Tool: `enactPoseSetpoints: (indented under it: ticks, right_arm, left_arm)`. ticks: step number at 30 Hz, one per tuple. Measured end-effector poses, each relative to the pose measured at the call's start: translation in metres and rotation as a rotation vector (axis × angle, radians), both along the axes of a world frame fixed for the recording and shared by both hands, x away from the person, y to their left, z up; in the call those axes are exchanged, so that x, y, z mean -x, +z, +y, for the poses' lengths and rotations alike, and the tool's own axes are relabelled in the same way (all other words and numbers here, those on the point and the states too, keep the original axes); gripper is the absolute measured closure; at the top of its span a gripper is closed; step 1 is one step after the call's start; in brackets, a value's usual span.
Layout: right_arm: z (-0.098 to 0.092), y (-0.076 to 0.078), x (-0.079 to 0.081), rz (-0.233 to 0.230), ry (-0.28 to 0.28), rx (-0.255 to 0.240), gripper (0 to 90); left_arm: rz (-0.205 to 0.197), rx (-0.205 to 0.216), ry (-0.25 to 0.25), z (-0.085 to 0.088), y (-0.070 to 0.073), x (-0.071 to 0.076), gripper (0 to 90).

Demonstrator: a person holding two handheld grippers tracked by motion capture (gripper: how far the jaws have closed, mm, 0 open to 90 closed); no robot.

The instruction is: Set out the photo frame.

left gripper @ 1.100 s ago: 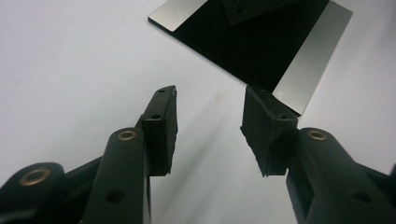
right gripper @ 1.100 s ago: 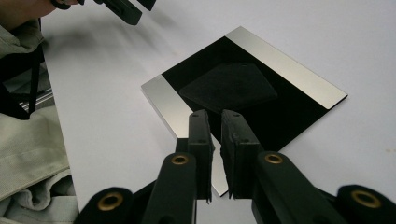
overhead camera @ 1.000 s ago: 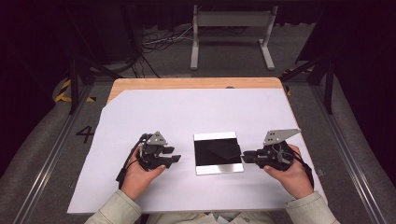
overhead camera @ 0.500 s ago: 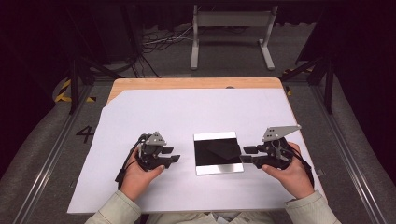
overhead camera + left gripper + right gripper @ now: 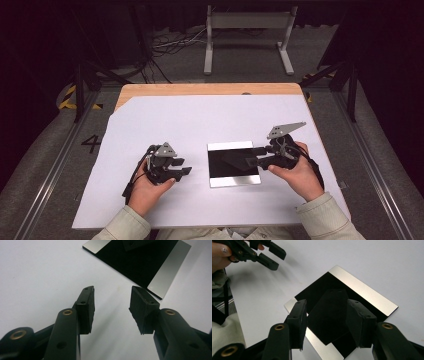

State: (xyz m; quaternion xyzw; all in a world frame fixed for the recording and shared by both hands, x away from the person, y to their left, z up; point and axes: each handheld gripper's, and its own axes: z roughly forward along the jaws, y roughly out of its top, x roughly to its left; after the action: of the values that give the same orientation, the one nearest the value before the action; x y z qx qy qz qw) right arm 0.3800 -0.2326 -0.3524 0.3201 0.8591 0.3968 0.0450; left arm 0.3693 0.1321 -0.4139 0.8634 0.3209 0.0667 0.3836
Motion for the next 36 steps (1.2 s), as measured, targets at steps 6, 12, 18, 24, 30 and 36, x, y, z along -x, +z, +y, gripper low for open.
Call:
enactPoseSetpoints:
  ticks: [6, 12, 18, 24, 30, 36]
  right_arm:
    - [-0.001, -0.001, -0.009, 0.063, -0.052, -0.006, 50.1]
    - [-0.007, 0.002, -0.018, 0.117, -0.093, -0.02, 50.1]
    - [-0.011, 0.003, -0.026, 0.16, -0.13, -0.014, 50.1]
    - [-0.014, 0.001, -0.035, 0.225, -0.155, -0.021, 51.2]
    - [-0.017, -0.003, -0.046, 0.298, -0.169, -0.03, 53.9]
    - [-0.022, -0.006, -0.055, 0.352, -0.171, -0.063, 54.6]
  left_arm:
    - [-0.003, -0.006, -0.001, -0.001, 0.0, 0.0, 55.6]
    - [0.0, -0.004, 0.002, -0.001, 0.0, 0.001, 55.5]
    - [-0.006, -0.008, -0.001, -0.001, 0.0, 0.0, 55.5]
    - [-0.006, -0.007, 0.003, 0.0, 0.0, 0.001, 55.5]
    - [-0.001, 0.0, 0.009, 0.0, -0.001, 0.001, 55.3]
    - [0.001, -0.001, 0.009, 0.0, -0.001, 0.001, 55.1]
